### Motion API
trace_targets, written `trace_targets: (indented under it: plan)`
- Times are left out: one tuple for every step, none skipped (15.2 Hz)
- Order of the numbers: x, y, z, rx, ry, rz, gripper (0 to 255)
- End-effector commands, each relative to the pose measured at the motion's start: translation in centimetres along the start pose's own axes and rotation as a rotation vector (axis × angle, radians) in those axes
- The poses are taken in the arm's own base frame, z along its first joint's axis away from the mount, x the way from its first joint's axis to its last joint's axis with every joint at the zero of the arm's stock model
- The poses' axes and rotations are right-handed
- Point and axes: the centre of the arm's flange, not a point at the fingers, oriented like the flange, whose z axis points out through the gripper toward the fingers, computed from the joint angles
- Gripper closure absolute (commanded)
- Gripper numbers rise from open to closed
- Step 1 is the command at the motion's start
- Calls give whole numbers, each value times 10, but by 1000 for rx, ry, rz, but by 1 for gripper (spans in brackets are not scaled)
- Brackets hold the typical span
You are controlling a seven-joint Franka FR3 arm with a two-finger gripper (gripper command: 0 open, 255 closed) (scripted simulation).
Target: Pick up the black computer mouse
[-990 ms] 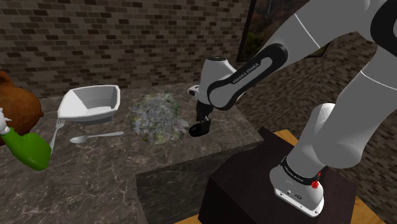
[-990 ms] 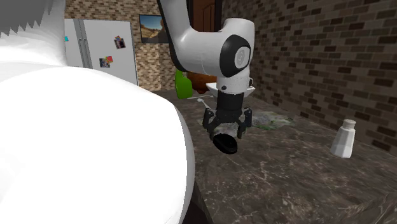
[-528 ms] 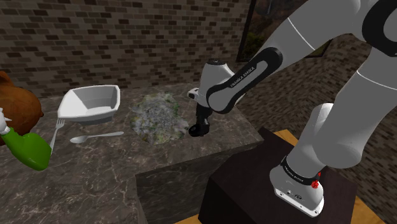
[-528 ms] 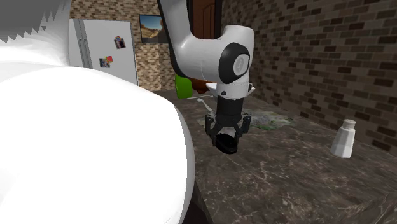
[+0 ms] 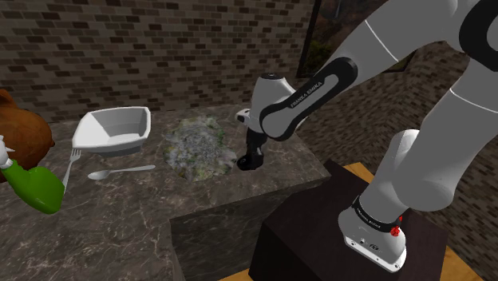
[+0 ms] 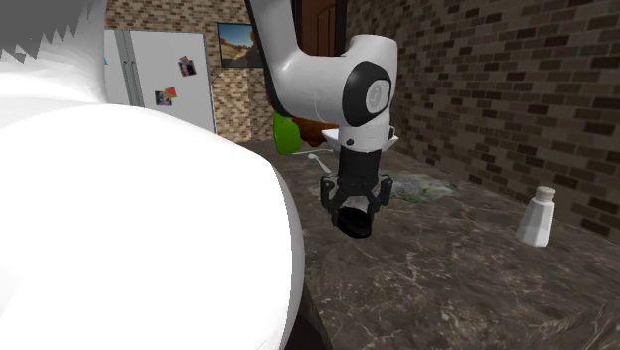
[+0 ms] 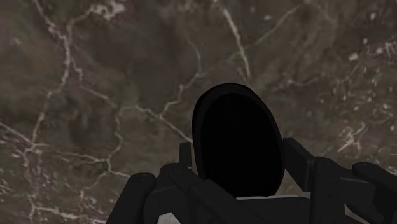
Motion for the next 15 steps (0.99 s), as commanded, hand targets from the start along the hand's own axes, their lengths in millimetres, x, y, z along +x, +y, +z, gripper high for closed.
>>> trace_targets:
  plan:
    - [1, -1, -8, 1, -1, 0, 255]
    - [2, -1, -14, 1, -1, 0, 255]
    - [2, -1, -19, 1, -1, 0, 255]
    - [3, -1, -24, 1, -1, 0, 255]
    - [3, -1, -29, 1, -1, 0, 255]
    - [3, -1, -35, 1, -1, 0, 255]
    - [4, -2, -40, 1, -1, 0, 255]
    - [4, -2, -45, 1, -1, 0, 255]
    - [5, -2, -50, 1, -1, 0, 255]
    - [5, -2, -56, 1, -1, 0, 255]
    - [6, -2, -61, 1, -1, 0, 255]
    - [6, -2, -66, 1, -1, 0, 255]
    - [7, -2, -71, 1, -1, 0, 255]
    - [7, -2, -72, 1, -1, 0, 255]
    - [7, -2, -72, 1, -1, 0, 255]
